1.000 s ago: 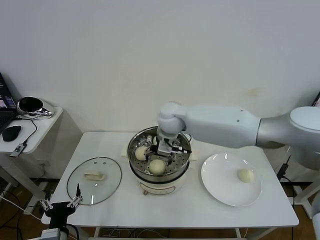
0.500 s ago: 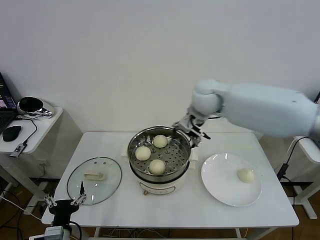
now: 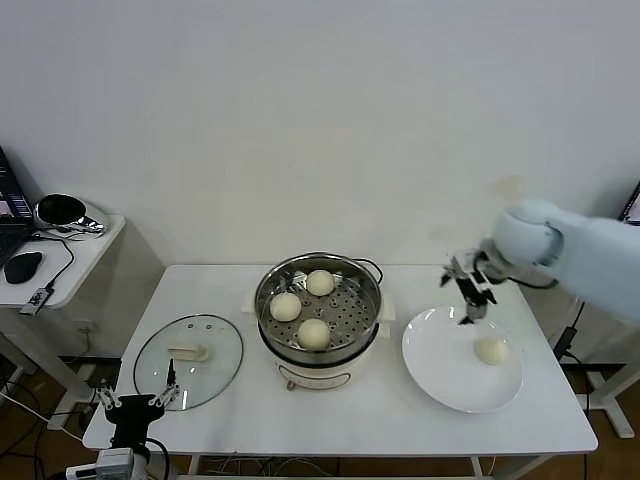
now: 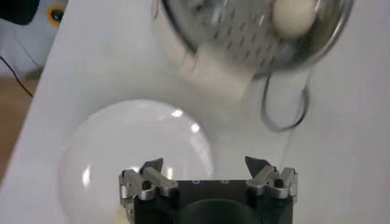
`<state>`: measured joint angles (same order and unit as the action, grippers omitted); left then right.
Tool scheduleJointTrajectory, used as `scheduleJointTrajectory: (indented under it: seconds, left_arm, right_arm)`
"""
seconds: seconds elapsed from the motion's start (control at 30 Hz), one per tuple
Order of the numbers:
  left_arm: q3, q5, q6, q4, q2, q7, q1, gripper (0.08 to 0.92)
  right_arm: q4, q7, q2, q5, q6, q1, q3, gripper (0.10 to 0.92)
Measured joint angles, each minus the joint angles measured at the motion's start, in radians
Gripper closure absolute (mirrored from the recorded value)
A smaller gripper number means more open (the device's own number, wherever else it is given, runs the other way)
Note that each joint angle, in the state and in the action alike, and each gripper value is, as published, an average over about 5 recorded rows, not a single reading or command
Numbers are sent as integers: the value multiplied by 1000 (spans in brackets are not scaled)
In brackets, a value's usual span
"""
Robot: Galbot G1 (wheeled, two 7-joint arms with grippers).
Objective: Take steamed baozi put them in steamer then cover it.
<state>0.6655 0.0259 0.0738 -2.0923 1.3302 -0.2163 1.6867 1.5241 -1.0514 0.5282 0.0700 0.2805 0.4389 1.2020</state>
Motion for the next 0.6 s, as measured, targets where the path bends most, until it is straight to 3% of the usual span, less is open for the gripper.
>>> scheduleJointTrajectory:
  seconds: [0.6]
  left_arm:
    - [21, 2, -3, 20, -3, 0, 10, 177]
  right_arm:
    - [-191, 14, -18, -219, -69, -424, -337, 203]
